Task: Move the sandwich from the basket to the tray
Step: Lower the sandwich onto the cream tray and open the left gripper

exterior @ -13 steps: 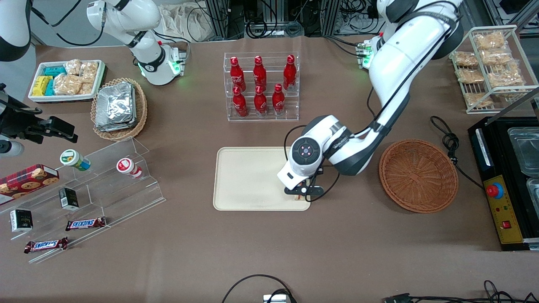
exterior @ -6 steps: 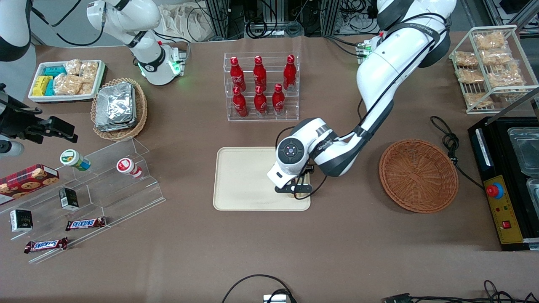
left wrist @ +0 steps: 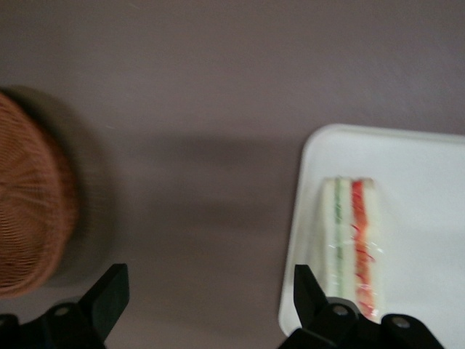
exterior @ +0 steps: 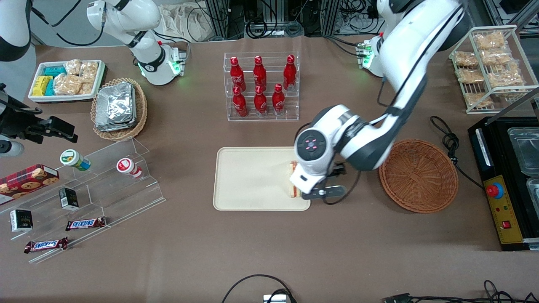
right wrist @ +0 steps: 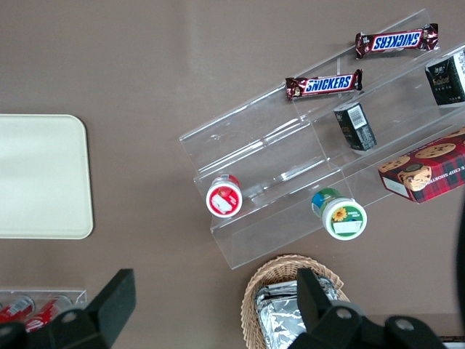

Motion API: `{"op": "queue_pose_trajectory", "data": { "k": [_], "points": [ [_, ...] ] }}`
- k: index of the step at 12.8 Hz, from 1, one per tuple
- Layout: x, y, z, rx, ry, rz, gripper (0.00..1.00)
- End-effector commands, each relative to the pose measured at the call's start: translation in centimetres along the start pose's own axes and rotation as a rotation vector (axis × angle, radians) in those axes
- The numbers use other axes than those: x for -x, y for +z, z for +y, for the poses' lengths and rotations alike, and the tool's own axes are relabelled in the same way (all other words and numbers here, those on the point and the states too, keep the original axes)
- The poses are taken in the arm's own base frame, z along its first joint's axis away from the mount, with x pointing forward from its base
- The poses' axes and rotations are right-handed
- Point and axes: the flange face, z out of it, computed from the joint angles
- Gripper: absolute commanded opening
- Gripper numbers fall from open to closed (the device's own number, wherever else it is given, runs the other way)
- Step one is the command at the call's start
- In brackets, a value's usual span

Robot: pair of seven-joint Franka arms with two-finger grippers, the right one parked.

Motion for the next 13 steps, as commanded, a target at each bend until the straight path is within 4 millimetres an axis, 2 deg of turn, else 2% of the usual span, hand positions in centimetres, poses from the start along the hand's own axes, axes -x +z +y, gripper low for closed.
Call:
{"op": "queue_pose_trajectory", "data": {
  "k": [1, 2, 4, 5, 8, 9, 11, 12, 13],
  "points": [
    [1.1, -1.8, -5.1, -0.026, -0.063, -0.016, 1.00],
    [1.3, -1.2, -7.0, -0.051, -0.081, -0.027, 1.00],
    [1.3, -1.9, -8.1, -0.033, -0.102, -0.038, 1.00],
    [0.3, -3.0, -9.5, -0.019, -0.126, -0.032, 1.00],
    [-0.4, -6.3, -12.0, -0.025, -0.174, -0.040, 1.00],
    [-0.8, -6.3, -13.9, 0.000, -0.209, -0.081, 1.00],
    [0.8, -7.6, -17.5, 0.016, -0.231, -0.138, 1.00],
    [1.5, -8.7, -18.3, 0.029, -0.220, -0.129, 1.00],
    [1.0, -8.5, -20.8, 0.028, -0.229, -0.133, 1.00]
  ]
}}
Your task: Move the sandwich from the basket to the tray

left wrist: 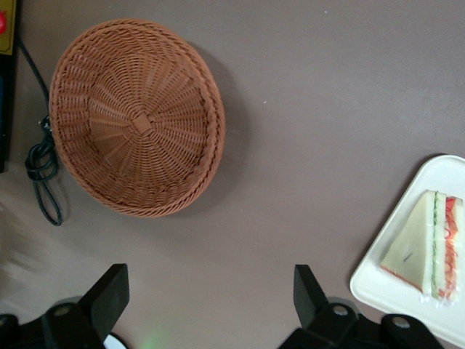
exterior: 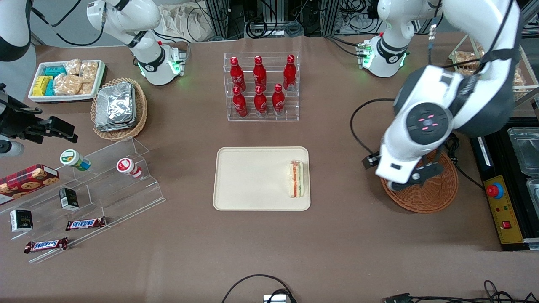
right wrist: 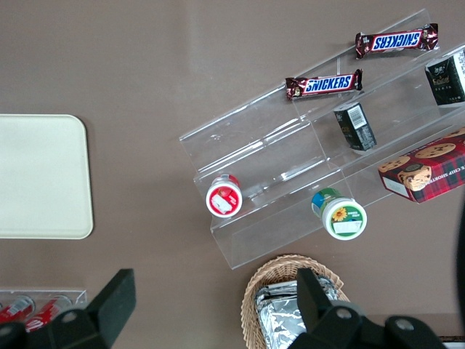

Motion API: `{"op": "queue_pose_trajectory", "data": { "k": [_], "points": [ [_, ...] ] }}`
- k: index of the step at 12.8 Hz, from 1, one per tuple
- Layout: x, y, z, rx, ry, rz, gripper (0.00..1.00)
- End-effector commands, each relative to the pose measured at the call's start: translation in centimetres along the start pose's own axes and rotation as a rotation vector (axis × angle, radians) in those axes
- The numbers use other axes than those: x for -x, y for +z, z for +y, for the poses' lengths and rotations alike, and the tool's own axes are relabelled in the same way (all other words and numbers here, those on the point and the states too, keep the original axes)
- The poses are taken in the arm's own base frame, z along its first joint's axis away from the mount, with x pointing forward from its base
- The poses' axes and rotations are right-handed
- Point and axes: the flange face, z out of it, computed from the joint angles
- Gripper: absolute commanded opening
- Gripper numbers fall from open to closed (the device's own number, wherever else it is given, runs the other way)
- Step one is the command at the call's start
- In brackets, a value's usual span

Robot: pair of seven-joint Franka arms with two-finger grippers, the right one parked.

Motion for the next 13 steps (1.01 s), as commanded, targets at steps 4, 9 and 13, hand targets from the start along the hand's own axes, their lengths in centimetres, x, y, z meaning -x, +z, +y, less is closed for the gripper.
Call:
{"op": "queue_pose_trajectory", "data": {
  "k": [4, 9, 13],
  "points": [
    [1.1, -1.0, -10.6, 0.050, 0.175, -0.012, 1.00],
    [1.0, 0.9, -17.4, 0.096, 0.432, 0.055, 1.00],
    [-3.5, 0.1, -16.3, 0.094, 0.544, 0.006, 1.00]
  ]
}}
